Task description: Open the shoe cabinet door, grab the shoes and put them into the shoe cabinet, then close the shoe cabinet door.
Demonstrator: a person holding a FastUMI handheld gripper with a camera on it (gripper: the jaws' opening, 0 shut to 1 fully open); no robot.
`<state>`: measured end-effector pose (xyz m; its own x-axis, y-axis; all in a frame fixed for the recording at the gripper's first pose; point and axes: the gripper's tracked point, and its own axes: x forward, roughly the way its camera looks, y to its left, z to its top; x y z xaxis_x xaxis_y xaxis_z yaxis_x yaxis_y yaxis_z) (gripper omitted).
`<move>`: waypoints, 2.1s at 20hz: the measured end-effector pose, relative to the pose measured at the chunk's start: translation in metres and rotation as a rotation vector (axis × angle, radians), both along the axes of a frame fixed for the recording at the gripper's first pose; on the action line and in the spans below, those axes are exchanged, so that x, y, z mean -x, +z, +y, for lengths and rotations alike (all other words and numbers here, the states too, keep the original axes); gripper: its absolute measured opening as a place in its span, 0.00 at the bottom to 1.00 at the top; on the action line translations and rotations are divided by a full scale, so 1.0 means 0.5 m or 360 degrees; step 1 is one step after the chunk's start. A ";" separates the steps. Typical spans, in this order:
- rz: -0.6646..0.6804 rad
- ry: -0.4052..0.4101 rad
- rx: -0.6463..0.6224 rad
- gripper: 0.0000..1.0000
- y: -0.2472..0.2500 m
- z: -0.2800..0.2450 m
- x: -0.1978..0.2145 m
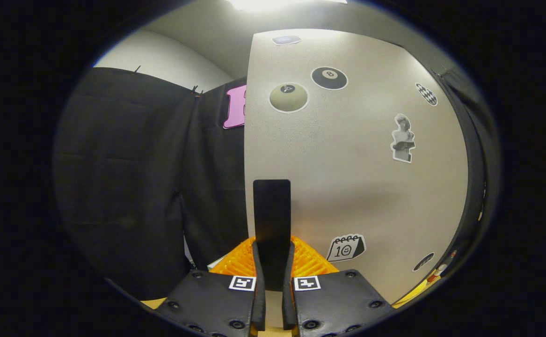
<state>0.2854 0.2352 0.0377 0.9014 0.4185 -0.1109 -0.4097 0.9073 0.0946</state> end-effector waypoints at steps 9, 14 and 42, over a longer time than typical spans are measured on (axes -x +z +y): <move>0.0047 0.0168 0.0008 0.16 0.016 -0.039 0.084; 0.0072 0.0204 0.0007 0.16 0.019 -0.061 0.115; 0.0126 -0.0072 0.0015 0.15 0.025 -0.235 0.185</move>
